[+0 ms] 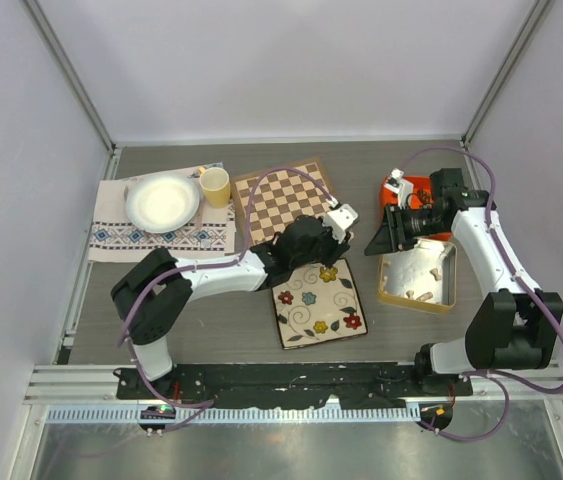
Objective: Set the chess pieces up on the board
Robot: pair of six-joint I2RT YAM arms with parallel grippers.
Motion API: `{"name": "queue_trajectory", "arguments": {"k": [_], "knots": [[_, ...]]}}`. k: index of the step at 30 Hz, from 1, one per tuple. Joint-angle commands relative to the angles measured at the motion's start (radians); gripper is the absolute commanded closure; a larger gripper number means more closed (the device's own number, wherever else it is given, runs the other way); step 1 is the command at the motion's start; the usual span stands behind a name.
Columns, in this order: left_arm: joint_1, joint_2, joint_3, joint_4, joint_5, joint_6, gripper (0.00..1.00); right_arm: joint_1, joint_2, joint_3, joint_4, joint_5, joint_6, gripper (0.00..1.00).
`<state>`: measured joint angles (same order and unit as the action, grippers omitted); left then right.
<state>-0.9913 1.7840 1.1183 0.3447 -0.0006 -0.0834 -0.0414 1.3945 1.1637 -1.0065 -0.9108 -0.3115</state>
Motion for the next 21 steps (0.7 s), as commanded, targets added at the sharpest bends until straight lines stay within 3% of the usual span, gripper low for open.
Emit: {"name": "queue_trajectory", "arguments": {"k": [1, 9, 15, 21], "knots": [[0.005, -0.06, -0.009, 0.063, -0.003, 0.105, 0.91, 0.041, 0.003, 0.039, -0.03, 0.009, -0.031, 0.62], [0.005, -0.067, -0.015, 0.062, 0.122, 0.114, 0.91, 0.074, 0.06, 0.083, -0.004, -0.007, 0.024, 0.53], [0.005, -0.077, -0.018, 0.06, 0.157, 0.114, 0.91, 0.101, 0.124, 0.131, 0.011, -0.016, 0.063, 0.54], [0.005, -0.074, -0.02, 0.06, 0.174, 0.108, 0.91, 0.129, 0.138, 0.134, 0.039, 0.02, 0.1, 0.61]]}}
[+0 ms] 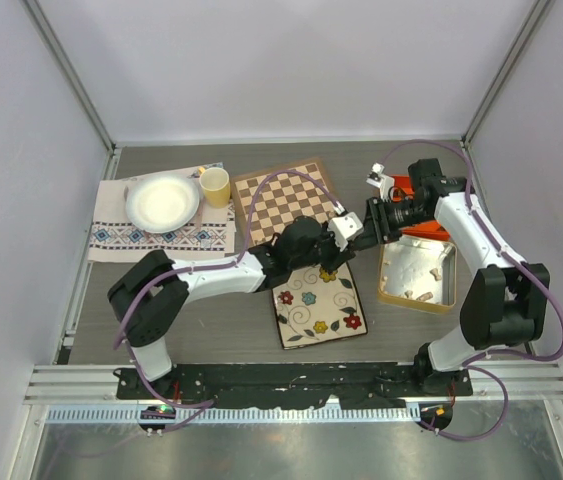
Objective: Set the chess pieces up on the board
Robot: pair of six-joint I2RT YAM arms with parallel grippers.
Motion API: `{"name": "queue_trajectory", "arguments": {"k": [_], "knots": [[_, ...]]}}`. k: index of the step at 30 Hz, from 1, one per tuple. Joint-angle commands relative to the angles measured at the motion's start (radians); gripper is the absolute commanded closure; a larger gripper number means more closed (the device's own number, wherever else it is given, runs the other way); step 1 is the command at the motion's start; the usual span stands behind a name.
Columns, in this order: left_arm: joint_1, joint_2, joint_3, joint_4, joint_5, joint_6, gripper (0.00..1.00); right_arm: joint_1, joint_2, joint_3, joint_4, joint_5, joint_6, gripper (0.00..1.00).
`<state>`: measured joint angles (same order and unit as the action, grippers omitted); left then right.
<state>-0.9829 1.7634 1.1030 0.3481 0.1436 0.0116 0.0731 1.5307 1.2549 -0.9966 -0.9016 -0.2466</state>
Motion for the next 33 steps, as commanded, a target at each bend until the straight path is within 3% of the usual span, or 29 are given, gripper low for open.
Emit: {"name": "queue_trajectory", "arguments": {"k": [1, 8, 14, 15, 17, 18, 21, 28, 31, 33], "knots": [[-0.003, -0.055, -0.005, 0.057, 0.034, 0.013, 0.91, 0.014, 0.009, 0.041, 0.029, 0.01, 0.036, 0.63], [-0.003, -0.051, -0.009, 0.065, 0.034, 0.01, 0.91, 0.017, 0.029, 0.046, 0.027, -0.008, 0.041, 0.99], [-0.003, -0.068, -0.014, 0.065, 0.022, 0.005, 0.82, 0.019, 0.02, 0.052, 0.024, -0.025, 0.021, 0.99], [-0.003, -0.074, -0.017, 0.066, 0.019, 0.004, 0.69, 0.019, 0.017, 0.054, 0.023, -0.025, 0.021, 0.99], [-0.003, -0.096, -0.032, 0.074, 0.011, -0.001, 0.56, 0.017, 0.016, 0.061, 0.026, -0.023, 0.017, 0.99], [-0.003, -0.104, -0.038, 0.077, 0.008, -0.005, 0.44, 0.017, 0.016, 0.064, 0.026, -0.022, 0.012, 0.99], [0.001, -0.145, -0.064, 0.075, 0.007, -0.006, 0.29, 0.019, 0.014, 0.078, 0.03, -0.008, 0.006, 0.99], [0.039, -0.32, -0.136, -0.122, -0.033, -0.085, 0.2, 0.019, 0.002, 0.098, 0.105, 0.099, -0.011, 0.99], [0.091, -0.448, -0.175, -0.234, -0.058, -0.128, 0.06, 0.019, -0.006, 0.089, 0.151, 0.159, -0.026, 0.99], [0.153, -0.555, -0.189, -0.341, -0.055, -0.151, 0.05, 0.024, -0.009, 0.09, 0.167, 0.19, -0.037, 0.99]]}}
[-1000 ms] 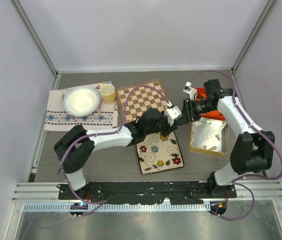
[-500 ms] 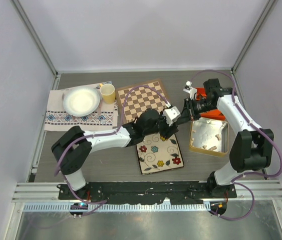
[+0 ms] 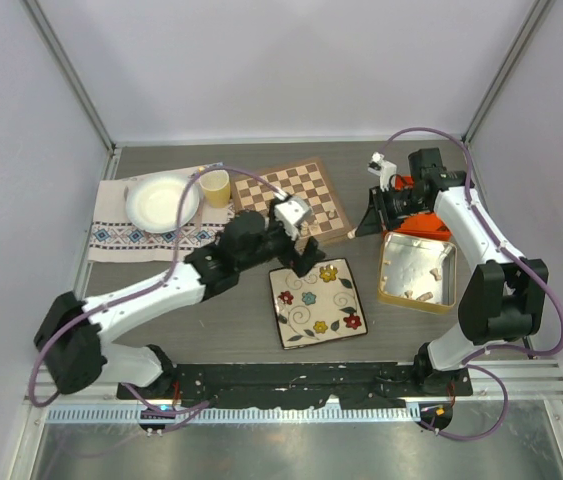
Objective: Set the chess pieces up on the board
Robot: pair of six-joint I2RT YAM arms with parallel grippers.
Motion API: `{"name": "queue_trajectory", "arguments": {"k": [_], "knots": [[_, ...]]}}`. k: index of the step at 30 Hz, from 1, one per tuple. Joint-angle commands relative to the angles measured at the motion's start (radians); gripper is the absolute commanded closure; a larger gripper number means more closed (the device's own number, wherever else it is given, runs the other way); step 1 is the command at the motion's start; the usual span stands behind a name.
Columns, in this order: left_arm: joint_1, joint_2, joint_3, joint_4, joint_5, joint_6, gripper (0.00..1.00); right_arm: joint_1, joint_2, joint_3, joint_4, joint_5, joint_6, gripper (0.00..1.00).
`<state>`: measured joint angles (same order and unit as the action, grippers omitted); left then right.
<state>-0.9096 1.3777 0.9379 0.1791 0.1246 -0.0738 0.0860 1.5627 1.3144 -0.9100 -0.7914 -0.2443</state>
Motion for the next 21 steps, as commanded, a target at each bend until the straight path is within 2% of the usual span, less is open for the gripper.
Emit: {"name": "queue_trajectory", "arguments": {"k": [1, 5, 10, 15, 21], "knots": [[0.101, -0.21, -0.028, -0.209, -0.039, -0.086, 0.03, 0.012, -0.043, 0.032, 0.097, 0.09, -0.053, 0.99], [0.236, -0.385, -0.039, -0.364, -0.058, -0.112, 0.0, 0.029, -0.044, 0.046, 0.121, 0.123, -0.088, 0.99], [0.337, -0.577, -0.051, -0.541, -0.184, -0.109, 0.01, 0.069, -0.043, 0.059, 0.167, 0.19, -0.113, 0.99], [0.446, -0.64, -0.085, -0.667, -0.318, -0.04, 0.0, 0.141, -0.035, 0.066, 0.184, 0.267, -0.145, 0.99], [0.566, -0.648, -0.158, -0.662, -0.283, -0.057, 0.0, 0.201, -0.033, 0.054, 0.23, 0.317, -0.19, 0.99]]}}
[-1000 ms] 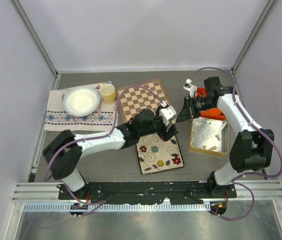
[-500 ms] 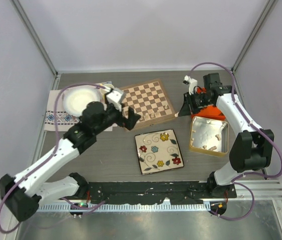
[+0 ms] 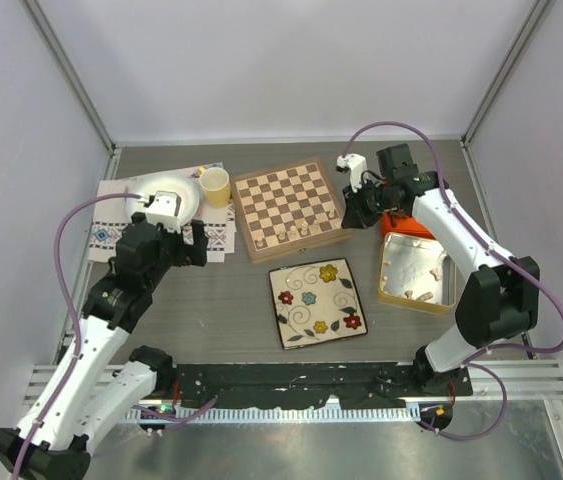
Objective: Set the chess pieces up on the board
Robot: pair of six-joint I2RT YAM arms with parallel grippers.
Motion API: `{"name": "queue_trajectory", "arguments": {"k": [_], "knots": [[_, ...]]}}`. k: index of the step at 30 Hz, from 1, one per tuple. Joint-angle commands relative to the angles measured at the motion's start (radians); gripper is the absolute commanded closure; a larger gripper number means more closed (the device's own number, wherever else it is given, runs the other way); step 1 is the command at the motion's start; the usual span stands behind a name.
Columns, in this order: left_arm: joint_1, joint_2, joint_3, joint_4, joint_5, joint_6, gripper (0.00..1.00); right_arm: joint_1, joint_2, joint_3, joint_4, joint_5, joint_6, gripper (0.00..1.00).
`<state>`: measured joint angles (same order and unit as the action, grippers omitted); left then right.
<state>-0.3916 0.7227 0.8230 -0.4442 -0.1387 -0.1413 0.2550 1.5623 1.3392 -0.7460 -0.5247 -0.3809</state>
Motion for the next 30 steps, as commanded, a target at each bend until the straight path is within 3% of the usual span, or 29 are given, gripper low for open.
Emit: {"name": "queue_trajectory", "arguments": {"k": [1, 6, 22, 30], "knots": [[0.048, 0.007, -0.051, -0.031, -0.021, 0.02, 0.0, 0.039, -0.031, 0.029, 0.074, 0.057, -0.064, 0.99], [0.05, 0.018, -0.071, -0.01, -0.09, 0.039, 0.0, 0.061, -0.012, 0.049, 0.074, 0.083, -0.079, 0.99], [0.05, 0.015, -0.085, 0.004, -0.05, 0.059, 0.0, 0.11, 0.053, 0.057, 0.068, 0.221, -0.124, 0.99], [0.05, 0.014, -0.09, 0.009, -0.044, 0.063, 0.0, 0.128, 0.201, 0.156, 0.05, 0.272, -0.124, 0.99]]}}
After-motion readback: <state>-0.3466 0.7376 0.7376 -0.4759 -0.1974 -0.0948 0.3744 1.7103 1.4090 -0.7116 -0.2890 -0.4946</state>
